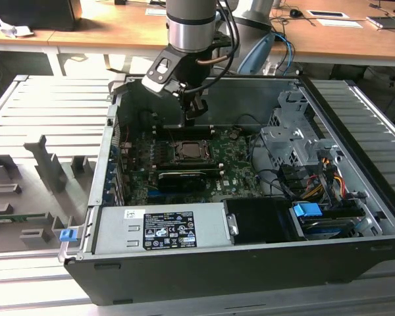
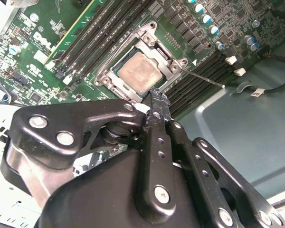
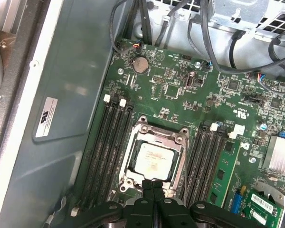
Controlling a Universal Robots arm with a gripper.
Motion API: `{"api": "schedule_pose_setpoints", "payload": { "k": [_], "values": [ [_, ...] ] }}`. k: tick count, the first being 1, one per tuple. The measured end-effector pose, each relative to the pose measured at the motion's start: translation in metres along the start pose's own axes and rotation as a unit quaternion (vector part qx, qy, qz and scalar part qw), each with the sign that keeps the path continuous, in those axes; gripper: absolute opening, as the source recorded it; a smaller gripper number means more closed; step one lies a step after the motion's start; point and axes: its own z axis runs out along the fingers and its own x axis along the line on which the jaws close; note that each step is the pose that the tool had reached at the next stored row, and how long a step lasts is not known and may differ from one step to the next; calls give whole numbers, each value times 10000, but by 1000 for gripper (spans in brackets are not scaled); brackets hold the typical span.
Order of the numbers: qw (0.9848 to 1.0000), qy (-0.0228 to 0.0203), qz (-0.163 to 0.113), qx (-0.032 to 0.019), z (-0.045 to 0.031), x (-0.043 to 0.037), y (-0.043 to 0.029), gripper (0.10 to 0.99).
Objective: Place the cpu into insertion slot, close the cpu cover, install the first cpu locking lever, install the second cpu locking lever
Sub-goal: 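Install the first cpu locking lever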
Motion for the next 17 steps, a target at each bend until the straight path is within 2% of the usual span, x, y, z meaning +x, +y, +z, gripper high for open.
{"api": "schedule_pose_setpoints", "payload": {
  "k": [17],
  "values": [
    [9992,17,-390,15,0,0,0,106]
  ]
}}
